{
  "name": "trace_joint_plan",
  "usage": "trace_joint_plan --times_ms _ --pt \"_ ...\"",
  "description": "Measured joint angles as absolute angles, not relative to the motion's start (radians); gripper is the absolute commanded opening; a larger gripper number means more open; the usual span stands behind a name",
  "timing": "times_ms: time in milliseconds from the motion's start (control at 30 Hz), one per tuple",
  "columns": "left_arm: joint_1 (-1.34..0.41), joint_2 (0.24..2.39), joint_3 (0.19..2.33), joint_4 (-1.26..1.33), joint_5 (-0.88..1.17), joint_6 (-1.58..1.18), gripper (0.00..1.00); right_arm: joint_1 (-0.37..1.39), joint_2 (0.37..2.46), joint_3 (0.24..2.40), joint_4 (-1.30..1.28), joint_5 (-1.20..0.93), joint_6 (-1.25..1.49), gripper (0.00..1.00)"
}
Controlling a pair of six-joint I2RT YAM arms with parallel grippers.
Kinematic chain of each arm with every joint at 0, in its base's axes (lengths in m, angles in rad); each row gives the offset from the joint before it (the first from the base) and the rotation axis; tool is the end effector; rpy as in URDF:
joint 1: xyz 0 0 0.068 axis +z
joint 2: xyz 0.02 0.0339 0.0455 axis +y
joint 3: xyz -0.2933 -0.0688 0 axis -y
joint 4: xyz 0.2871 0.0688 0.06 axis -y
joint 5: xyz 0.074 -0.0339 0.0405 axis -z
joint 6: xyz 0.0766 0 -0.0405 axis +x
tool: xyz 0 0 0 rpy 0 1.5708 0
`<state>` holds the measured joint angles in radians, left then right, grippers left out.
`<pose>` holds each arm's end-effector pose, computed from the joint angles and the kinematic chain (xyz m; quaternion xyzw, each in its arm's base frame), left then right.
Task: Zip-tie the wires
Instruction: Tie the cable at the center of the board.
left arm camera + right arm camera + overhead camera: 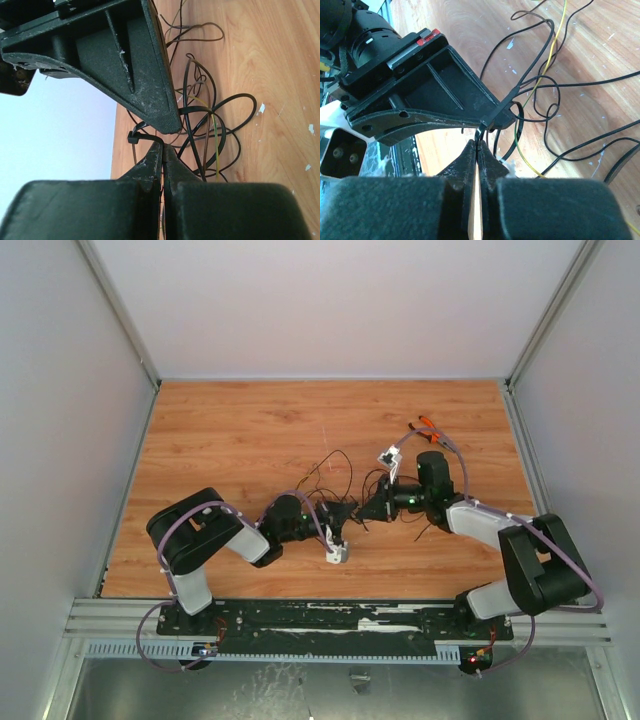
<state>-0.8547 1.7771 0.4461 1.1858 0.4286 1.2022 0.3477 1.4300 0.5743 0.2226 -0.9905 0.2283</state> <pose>0.2049 -0.2840 0.1152 0.7049 0.2624 -0.0480 0.6572 0.2658 0.1645 0.1578 -0.2612 0.7707 0.5194 0.2608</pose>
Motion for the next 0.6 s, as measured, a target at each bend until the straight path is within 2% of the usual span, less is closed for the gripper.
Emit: trace_joint_plan --times_ms 600 --pt "-0.855 1.753 0.459 1.117 0.427 1.235 0.00 0.376 1.385 0.525 0.286 -0.878 0.244 0.00"
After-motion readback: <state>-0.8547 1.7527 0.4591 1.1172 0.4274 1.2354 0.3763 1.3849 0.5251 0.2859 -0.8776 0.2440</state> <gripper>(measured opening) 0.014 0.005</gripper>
